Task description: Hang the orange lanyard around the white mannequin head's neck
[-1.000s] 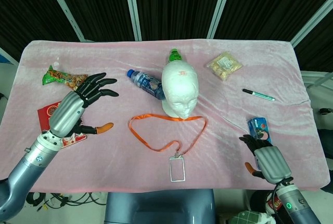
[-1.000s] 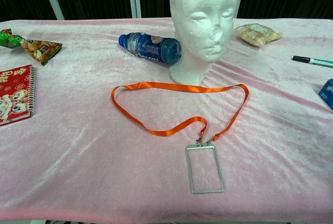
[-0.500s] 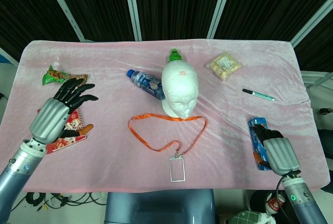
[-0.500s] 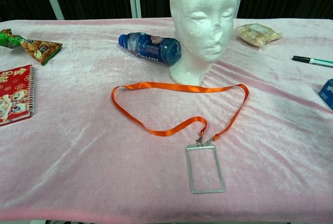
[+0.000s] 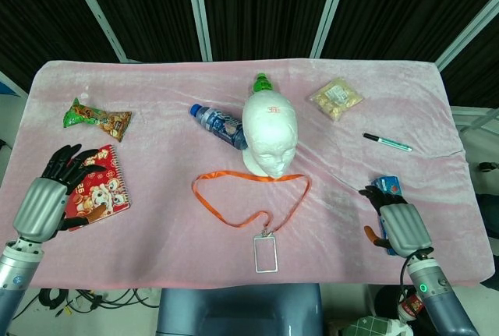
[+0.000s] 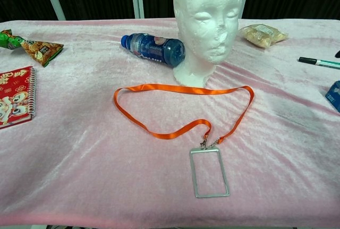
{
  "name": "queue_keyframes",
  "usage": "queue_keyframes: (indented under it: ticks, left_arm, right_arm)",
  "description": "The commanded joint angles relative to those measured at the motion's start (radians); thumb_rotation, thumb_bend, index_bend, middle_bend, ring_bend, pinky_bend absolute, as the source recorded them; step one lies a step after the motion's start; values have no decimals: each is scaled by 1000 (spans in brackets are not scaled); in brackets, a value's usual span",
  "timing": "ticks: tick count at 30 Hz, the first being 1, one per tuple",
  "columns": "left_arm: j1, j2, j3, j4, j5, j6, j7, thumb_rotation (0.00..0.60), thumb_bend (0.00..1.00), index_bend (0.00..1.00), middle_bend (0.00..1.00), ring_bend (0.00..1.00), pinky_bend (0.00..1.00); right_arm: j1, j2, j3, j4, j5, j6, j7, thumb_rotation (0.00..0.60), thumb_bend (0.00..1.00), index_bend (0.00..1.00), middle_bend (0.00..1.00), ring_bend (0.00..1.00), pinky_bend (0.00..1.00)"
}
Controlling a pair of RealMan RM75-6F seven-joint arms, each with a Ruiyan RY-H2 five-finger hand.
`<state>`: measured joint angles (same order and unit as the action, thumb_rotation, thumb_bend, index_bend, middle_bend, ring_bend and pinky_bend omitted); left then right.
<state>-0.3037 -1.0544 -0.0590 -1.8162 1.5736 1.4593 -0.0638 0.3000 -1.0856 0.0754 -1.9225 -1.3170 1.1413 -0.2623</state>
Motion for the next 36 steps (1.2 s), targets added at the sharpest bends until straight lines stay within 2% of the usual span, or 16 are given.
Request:
queue_keyframes:
  ticks: [1, 4, 9, 18, 22, 27, 36]
  left_arm:
    - [13, -57, -12, 79, -67, -9, -83, 600, 203, 289, 121, 0, 16]
    - [27, -84, -10, 128, -76, 1, -141, 600, 204, 289, 121, 0, 16]
    - [65, -118, -1, 198, -64, 54, -200, 600, 203, 289, 121, 0, 16]
    - [128, -187, 24, 311, -20, 149, -255, 600, 203, 289, 122, 0, 16]
    - [141, -200, 36, 328, -9, 156, -282, 600, 204, 289, 121, 0, 16]
    - [146, -199, 39, 329, 3, 159, -275, 600, 203, 288, 121, 0, 16]
    - [156, -192, 26, 316, -24, 149, -273, 600, 204, 288, 120, 0, 17]
  right_arm:
    - [25, -32, 24, -13, 14, -13, 7, 600, 269, 243, 165, 257, 261]
    - [60, -82, 60, -10, 77, -35, -7, 600, 268, 246, 166, 257, 253]
    - [141, -172, 122, 5, 244, -107, -35, 600, 269, 256, 166, 257, 245]
    - [271, -374, 178, 173, 442, -97, -181, 600, 266, 291, 158, 236, 194]
    - [302, -445, 173, 259, 448, -77, -218, 600, 264, 300, 153, 227, 190]
    - [324, -529, 158, 379, 380, -45, -214, 600, 264, 332, 150, 223, 190]
    - [359, -646, 144, 597, 324, -69, -174, 600, 265, 370, 149, 221, 190]
